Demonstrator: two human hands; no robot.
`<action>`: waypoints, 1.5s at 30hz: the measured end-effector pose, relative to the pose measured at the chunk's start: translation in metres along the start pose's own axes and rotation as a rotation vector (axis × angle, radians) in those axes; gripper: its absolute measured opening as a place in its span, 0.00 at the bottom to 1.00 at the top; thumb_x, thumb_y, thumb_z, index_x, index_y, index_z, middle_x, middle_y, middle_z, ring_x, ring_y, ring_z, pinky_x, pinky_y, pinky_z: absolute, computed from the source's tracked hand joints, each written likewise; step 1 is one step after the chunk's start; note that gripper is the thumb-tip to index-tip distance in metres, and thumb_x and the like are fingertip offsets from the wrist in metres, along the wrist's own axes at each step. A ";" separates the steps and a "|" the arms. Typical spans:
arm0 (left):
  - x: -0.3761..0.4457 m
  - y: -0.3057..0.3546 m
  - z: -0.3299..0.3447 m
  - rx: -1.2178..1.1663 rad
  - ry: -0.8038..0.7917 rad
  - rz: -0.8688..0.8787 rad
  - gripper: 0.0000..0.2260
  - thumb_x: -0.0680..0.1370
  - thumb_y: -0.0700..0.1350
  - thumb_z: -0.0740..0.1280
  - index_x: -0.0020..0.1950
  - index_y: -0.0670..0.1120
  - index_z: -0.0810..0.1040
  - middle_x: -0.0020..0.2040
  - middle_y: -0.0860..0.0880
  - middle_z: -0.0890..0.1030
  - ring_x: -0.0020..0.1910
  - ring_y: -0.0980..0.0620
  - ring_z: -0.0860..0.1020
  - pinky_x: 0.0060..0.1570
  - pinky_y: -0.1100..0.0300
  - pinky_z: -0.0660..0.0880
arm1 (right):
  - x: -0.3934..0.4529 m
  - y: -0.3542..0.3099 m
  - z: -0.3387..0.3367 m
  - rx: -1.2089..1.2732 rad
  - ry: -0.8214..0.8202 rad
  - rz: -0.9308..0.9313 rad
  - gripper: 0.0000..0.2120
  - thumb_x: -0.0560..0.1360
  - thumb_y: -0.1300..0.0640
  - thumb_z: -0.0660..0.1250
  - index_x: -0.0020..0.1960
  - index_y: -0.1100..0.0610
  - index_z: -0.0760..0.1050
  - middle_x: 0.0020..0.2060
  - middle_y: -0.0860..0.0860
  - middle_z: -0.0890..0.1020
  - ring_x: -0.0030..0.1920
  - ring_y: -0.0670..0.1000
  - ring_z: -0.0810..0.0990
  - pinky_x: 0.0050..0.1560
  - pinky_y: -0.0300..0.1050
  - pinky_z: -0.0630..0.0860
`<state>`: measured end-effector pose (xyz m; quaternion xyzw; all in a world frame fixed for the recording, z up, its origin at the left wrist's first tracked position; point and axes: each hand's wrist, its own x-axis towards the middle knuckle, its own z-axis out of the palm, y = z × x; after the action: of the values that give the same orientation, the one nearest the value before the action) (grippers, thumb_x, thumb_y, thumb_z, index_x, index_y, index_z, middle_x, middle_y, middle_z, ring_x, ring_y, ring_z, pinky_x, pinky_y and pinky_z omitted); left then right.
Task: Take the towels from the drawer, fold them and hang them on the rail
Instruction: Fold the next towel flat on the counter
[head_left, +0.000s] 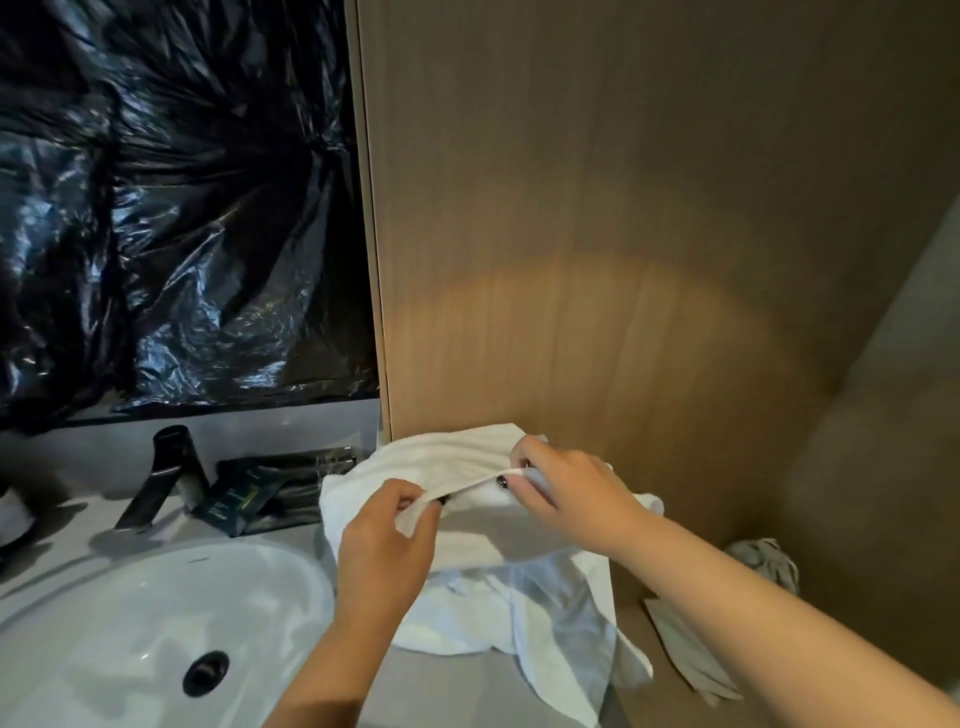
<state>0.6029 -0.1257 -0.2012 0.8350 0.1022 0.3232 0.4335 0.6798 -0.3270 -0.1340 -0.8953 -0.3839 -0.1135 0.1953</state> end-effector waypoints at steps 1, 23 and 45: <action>-0.005 0.005 -0.001 -0.001 0.005 -0.014 0.13 0.74 0.46 0.73 0.39 0.61 0.72 0.44 0.67 0.78 0.46 0.67 0.75 0.40 0.73 0.68 | -0.006 -0.004 -0.011 -0.038 0.005 -0.034 0.09 0.80 0.46 0.61 0.50 0.51 0.67 0.28 0.44 0.68 0.29 0.50 0.66 0.31 0.46 0.61; -0.208 0.100 -0.044 0.143 0.143 0.070 0.17 0.67 0.26 0.67 0.48 0.45 0.77 0.44 0.51 0.73 0.43 0.46 0.73 0.40 0.49 0.72 | -0.204 -0.046 -0.143 0.212 0.514 0.163 0.07 0.72 0.53 0.73 0.38 0.51 0.78 0.33 0.44 0.80 0.37 0.47 0.78 0.38 0.43 0.73; -0.281 0.147 -0.106 -0.217 -0.771 -0.051 0.13 0.74 0.41 0.73 0.52 0.58 0.82 0.47 0.59 0.84 0.47 0.60 0.81 0.44 0.66 0.76 | -0.320 -0.124 -0.066 0.307 -0.332 0.318 0.23 0.72 0.45 0.72 0.65 0.40 0.71 0.56 0.40 0.77 0.52 0.41 0.76 0.53 0.42 0.76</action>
<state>0.3040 -0.2714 -0.1676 0.8417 -0.0820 -0.0160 0.5335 0.3683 -0.4835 -0.1547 -0.9106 -0.2778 0.1265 0.2786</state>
